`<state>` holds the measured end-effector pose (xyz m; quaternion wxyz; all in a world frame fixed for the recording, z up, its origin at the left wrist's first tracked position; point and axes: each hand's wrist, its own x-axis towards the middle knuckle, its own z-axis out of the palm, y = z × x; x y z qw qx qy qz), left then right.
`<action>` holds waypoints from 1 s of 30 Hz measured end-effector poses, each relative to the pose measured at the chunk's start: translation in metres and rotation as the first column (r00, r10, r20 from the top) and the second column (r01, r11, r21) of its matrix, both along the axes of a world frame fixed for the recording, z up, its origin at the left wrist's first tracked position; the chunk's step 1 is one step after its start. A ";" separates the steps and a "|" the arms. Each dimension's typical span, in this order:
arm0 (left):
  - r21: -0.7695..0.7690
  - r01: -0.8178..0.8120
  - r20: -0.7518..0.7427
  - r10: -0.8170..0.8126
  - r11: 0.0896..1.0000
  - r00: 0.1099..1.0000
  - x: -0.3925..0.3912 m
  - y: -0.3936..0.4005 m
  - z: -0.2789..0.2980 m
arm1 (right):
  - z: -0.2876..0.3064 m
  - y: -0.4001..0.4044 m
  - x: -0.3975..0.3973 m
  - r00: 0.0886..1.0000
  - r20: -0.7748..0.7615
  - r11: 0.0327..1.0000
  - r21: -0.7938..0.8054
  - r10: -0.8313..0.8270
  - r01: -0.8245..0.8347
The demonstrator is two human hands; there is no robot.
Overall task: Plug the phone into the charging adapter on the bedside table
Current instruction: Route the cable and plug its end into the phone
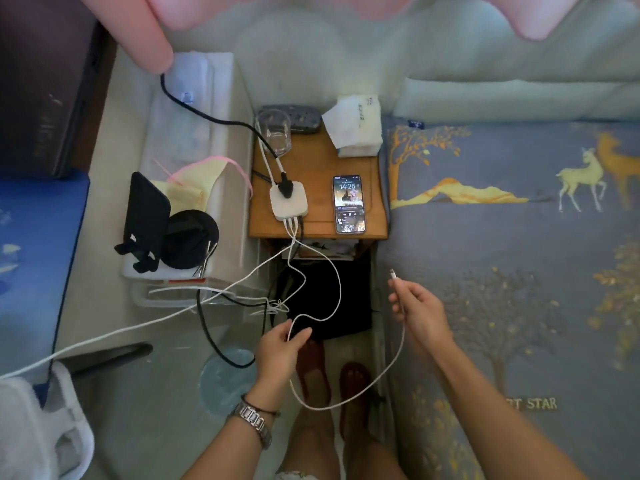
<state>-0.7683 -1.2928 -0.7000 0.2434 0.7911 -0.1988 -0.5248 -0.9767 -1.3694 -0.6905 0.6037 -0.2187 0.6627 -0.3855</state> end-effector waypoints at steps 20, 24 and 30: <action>-0.132 0.154 -0.068 -0.164 0.979 0.984 0.002 -0.098 -0.001 | -0.010 -0.030 -0.001 0.992 -0.066 0.992 0.047 -0.112 0.115; -0.188 0.172 -0.048 -0.184 0.967 0.982 -0.001 -0.141 -0.009 | -0.026 -0.043 0.010 0.995 -0.035 0.988 0.118 -0.098 0.101; -0.257 0.264 0.055 -0.258 0.930 0.964 -0.004 -0.209 -0.023 | -0.062 -0.056 0.033 0.997 -0.012 0.979 0.184 -0.083 0.083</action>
